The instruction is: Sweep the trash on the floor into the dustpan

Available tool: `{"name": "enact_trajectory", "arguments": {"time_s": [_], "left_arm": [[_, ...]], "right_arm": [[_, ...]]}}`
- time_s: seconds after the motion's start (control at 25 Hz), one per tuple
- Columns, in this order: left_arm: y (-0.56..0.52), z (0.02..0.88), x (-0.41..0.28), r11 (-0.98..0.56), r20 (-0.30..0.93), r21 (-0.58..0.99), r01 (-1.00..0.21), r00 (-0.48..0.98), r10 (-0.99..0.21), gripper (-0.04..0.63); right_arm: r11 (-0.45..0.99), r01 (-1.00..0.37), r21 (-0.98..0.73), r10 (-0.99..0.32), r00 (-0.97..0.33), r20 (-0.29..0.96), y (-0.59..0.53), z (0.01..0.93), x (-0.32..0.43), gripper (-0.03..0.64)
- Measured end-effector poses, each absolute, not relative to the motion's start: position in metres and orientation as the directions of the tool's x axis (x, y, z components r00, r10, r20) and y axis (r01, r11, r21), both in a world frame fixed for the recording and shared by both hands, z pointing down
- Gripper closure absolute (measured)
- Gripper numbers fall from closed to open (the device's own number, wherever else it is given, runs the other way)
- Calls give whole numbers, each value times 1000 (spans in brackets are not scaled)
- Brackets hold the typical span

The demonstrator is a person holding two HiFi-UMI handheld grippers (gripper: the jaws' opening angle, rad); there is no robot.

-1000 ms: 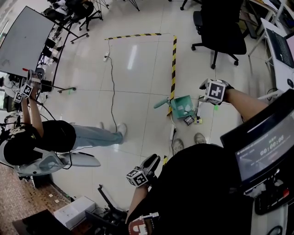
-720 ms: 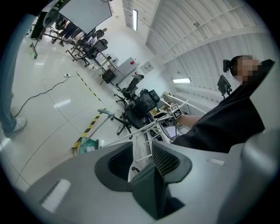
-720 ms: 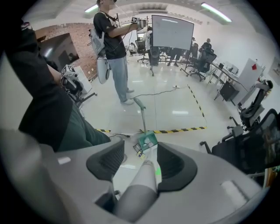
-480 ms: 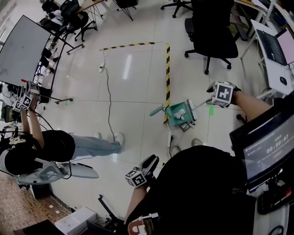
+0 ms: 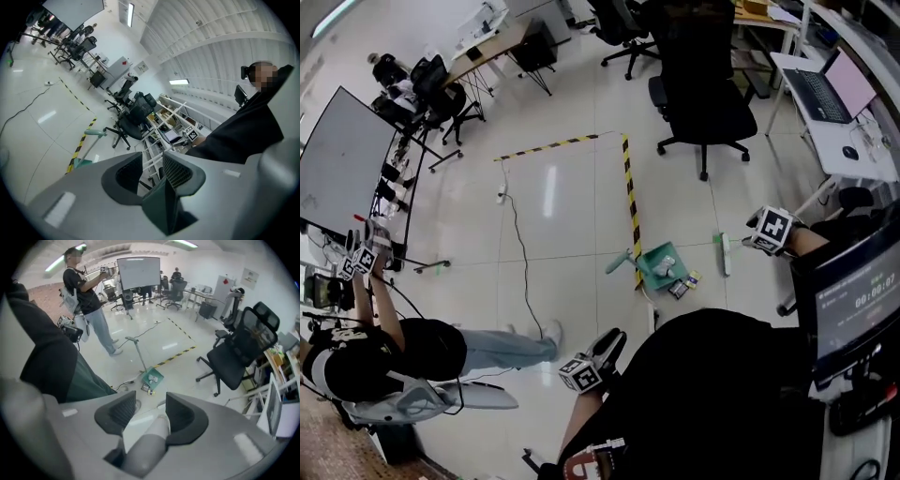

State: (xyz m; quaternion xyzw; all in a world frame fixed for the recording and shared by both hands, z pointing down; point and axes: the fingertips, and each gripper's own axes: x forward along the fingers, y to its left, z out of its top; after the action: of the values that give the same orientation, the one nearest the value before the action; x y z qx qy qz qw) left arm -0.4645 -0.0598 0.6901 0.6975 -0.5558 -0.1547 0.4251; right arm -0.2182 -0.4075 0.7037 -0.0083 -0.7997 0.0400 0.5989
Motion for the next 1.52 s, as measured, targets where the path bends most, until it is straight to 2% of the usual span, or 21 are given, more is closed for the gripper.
{"name": "enact_trajectory", "arguments": {"time_s": [0.32,0.56,0.72,0.88,1.16,1.32,1.52], "left_arm": [[-98,686,-448,-247,223,754,-609,592,-775,457],[-98,672,-384,-354,177,740,-572,673,-718,457],[-68,664,-328,-361,203,722,-590,679,-705,457],[-26,666,-259,-301,242,720,-626,632,-736,457],[45,660,-120,-239,270,733,-637,595,-757,457],[75,643,-88,-210,306,710,-672,563,-768,457],[94,639,-84,-167,335,694,-700,519,-786,457]], "right_arm": [[931,-357,-75,-70,-377,923,-358,661,-142,452],[883,-449,-137,-66,-409,910,-285,669,-72,469],[889,-416,-189,-19,-447,895,-232,677,-28,472],[909,-349,-228,23,-503,864,-181,681,25,474],[955,-152,-256,133,-552,823,-78,698,102,474],[962,-132,-238,124,-564,817,-66,701,134,474],[960,-123,-250,132,-589,797,-58,702,153,474]]}}
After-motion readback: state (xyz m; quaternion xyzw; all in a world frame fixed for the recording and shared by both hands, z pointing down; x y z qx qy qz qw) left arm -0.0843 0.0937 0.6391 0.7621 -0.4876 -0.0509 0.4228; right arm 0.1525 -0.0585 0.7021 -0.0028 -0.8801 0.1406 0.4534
